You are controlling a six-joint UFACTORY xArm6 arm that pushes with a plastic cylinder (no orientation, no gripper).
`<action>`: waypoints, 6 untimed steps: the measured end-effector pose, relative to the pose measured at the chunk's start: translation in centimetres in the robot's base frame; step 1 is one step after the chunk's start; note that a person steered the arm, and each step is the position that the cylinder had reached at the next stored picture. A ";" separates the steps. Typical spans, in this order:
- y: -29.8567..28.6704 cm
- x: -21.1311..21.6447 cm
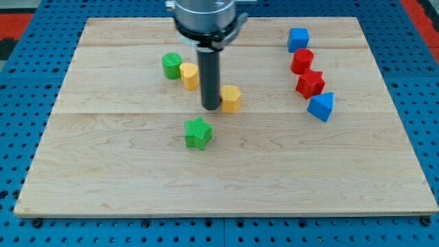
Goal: Move the yellow hexagon towards the top center
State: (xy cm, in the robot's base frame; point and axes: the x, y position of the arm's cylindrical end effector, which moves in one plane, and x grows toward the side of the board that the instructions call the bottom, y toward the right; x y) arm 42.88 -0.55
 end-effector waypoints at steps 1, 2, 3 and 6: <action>1.6 0.9; 5.9 4.5; 5.8 0.7; -1.5 -13.2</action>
